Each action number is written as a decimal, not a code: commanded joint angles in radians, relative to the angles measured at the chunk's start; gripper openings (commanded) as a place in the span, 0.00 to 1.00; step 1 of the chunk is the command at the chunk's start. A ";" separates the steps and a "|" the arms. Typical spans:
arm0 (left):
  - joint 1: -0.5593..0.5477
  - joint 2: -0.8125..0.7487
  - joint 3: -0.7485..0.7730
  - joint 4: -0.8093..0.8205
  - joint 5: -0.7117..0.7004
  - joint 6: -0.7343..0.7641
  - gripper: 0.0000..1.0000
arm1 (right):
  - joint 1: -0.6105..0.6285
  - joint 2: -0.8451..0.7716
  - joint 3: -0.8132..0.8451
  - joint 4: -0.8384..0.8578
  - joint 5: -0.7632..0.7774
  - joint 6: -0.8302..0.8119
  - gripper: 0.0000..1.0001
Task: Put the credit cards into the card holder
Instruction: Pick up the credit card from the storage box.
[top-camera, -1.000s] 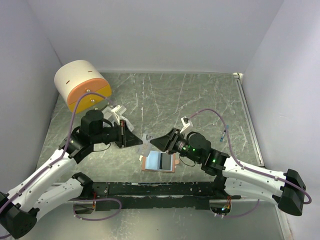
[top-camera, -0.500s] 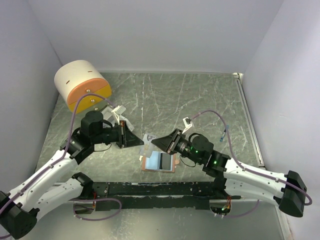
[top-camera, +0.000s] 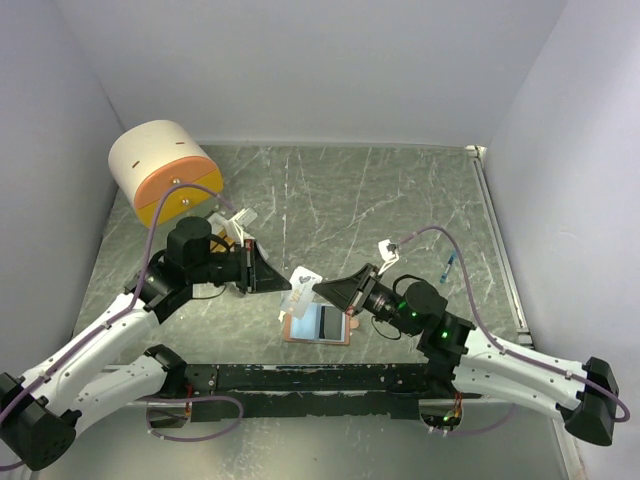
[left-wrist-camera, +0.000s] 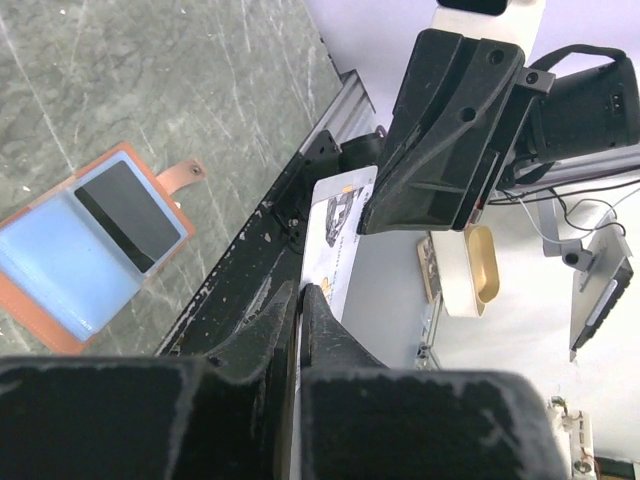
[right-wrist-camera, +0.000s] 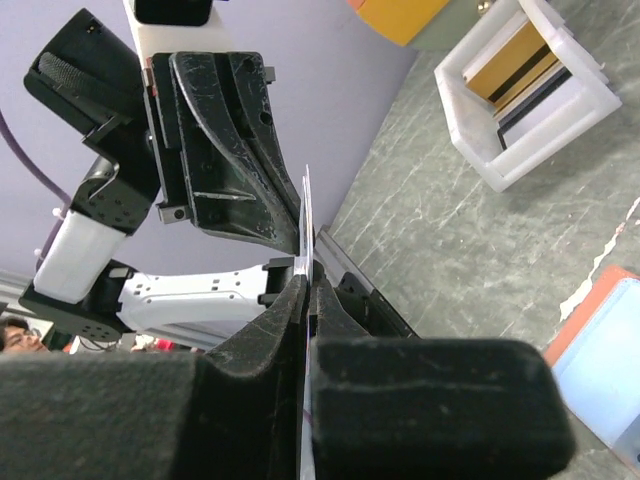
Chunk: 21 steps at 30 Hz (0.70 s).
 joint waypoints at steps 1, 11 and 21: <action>0.002 -0.009 -0.009 0.073 0.063 -0.042 0.12 | 0.003 -0.038 -0.008 0.056 -0.006 -0.048 0.00; 0.002 -0.007 0.002 0.058 0.096 -0.042 0.21 | 0.003 -0.110 -0.024 0.037 0.010 -0.063 0.00; 0.003 0.000 -0.113 0.354 0.214 -0.202 0.45 | 0.003 -0.082 -0.012 0.077 -0.003 -0.030 0.00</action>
